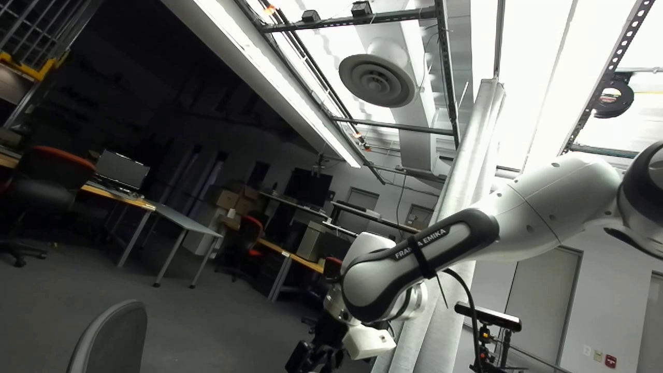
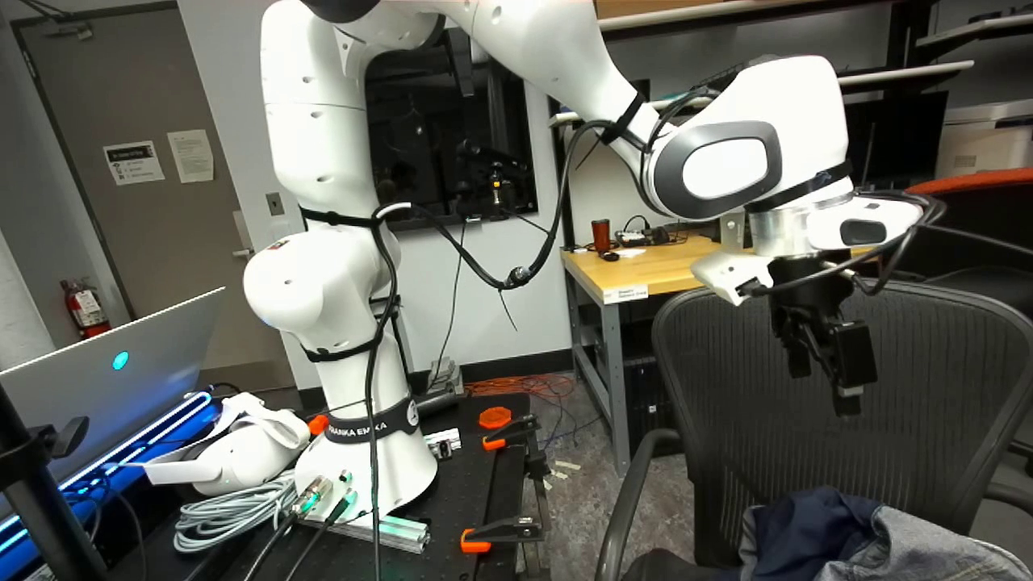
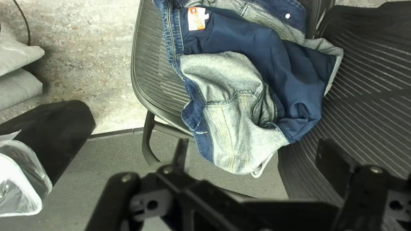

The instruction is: Hang the jean jacket on the backrest of the black chair

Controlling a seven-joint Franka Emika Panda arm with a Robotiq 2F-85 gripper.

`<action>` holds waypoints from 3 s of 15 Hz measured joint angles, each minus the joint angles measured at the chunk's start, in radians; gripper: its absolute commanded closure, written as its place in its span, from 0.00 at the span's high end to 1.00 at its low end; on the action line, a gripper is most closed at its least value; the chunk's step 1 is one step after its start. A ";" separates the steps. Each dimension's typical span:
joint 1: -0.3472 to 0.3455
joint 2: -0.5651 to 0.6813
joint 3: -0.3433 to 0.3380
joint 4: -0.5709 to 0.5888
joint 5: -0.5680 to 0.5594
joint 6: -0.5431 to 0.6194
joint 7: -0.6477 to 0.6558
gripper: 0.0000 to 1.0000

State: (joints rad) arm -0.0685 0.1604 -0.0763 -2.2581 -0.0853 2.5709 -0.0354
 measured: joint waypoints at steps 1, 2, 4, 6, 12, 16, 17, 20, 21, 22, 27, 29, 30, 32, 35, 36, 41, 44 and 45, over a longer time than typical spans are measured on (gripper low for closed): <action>-0.002 0.026 -0.006 0.005 -0.004 0.019 0.000 1.00; -0.002 0.058 -0.013 0.014 -0.013 0.045 0.000 1.00; -0.004 0.129 -0.025 0.040 -0.027 0.093 -0.003 1.00; -0.005 0.197 -0.023 0.075 -0.027 0.124 -0.016 1.00; -0.020 0.314 0.060 0.165 0.025 0.139 -0.094 1.00; -0.020 0.348 0.077 0.205 0.031 0.139 -0.103 1.00; -0.020 0.348 0.076 0.204 0.031 0.139 -0.103 1.00; -0.020 0.348 0.075 0.203 0.031 0.139 -0.103 1.00; -0.020 0.350 0.075 0.203 0.033 0.138 -0.099 1.00; -0.020 0.355 0.074 0.203 0.034 0.138 -0.091 1.00; -0.012 0.449 0.068 0.246 0.036 0.138 -0.022 1.00; -0.005 0.502 0.068 0.290 0.040 0.138 0.010 1.00; -0.001 0.530 0.068 0.316 0.042 0.138 0.024 1.00; 0.008 0.585 0.068 0.373 0.046 0.138 0.043 1.00; 0.015 0.665 0.073 0.469 0.051 0.136 0.048 1.00; 0.016 0.693 0.076 0.505 0.053 0.133 0.048 1.00; 0.015 0.803 0.089 0.687 0.055 0.055 0.048 1.00; 0.012 0.864 0.097 0.789 0.061 -0.024 0.044 1.00; 0.009 0.883 0.099 0.819 0.065 -0.052 0.041 1.00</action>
State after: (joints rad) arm -0.0591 1.0438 0.0224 -1.4390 -0.0201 2.5192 0.0054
